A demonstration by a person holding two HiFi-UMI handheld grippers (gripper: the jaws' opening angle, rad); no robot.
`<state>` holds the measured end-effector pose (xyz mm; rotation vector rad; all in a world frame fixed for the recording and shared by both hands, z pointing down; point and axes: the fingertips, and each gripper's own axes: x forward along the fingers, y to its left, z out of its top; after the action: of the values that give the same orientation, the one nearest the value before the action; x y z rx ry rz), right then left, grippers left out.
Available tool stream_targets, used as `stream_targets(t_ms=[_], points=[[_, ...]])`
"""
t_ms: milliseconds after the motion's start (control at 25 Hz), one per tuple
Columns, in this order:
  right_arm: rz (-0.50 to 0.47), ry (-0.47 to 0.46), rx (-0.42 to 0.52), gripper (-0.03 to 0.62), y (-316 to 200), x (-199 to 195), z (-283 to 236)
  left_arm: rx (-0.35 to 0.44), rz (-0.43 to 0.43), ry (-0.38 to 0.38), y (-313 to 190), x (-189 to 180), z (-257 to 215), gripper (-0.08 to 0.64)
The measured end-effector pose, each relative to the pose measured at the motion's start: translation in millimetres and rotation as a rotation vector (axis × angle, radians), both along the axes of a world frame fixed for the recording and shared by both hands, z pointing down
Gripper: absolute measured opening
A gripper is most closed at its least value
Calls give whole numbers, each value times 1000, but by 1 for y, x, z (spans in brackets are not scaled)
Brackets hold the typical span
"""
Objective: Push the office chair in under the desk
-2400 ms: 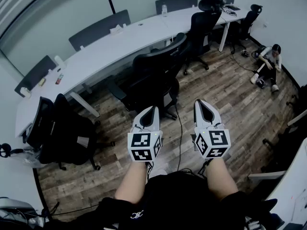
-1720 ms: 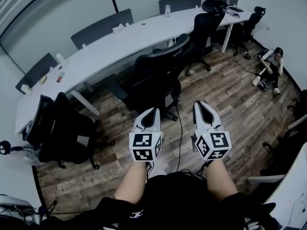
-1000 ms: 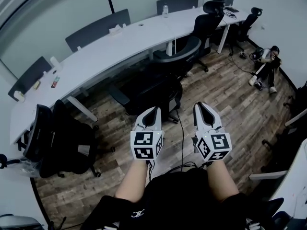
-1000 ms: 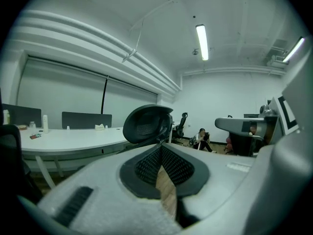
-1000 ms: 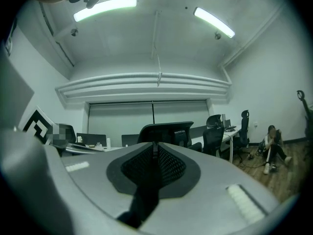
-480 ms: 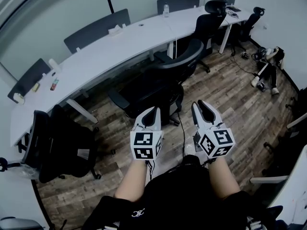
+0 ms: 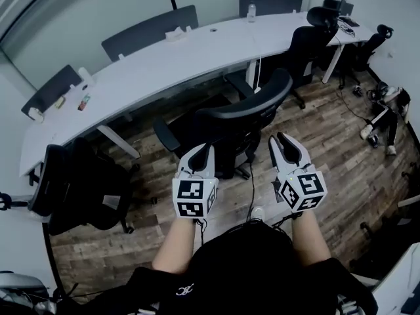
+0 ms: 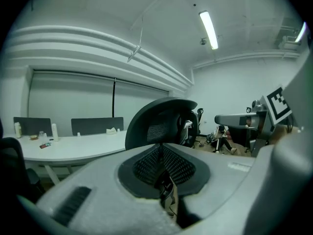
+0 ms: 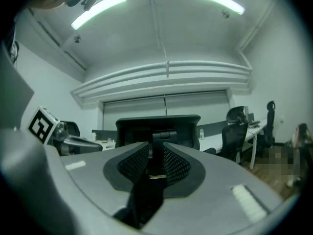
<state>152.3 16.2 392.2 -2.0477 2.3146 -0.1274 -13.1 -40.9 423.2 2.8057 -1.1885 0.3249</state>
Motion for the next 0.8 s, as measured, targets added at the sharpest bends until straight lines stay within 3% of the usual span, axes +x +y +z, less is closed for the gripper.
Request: stream_targets(t_ms=[120, 240, 440, 560, 800], points=[[-126, 152, -26, 103, -20, 26, 7, -33, 78, -22, -4, 16, 8, 83], [-270, 312, -63, 148, -41, 54, 16, -36, 130, -126, -10, 19, 20, 187], [-458, 570, -140, 262, -85, 100, 37, -17, 9, -294, -29, 1, 38, 254], [-527, 693, -176, 328, -116, 122, 52, -28, -70, -331, -36, -8, 49, 258], [-612, 876, -264, 351, -165, 145, 85, -73, -154, -360, -44, -10, 66, 259]])
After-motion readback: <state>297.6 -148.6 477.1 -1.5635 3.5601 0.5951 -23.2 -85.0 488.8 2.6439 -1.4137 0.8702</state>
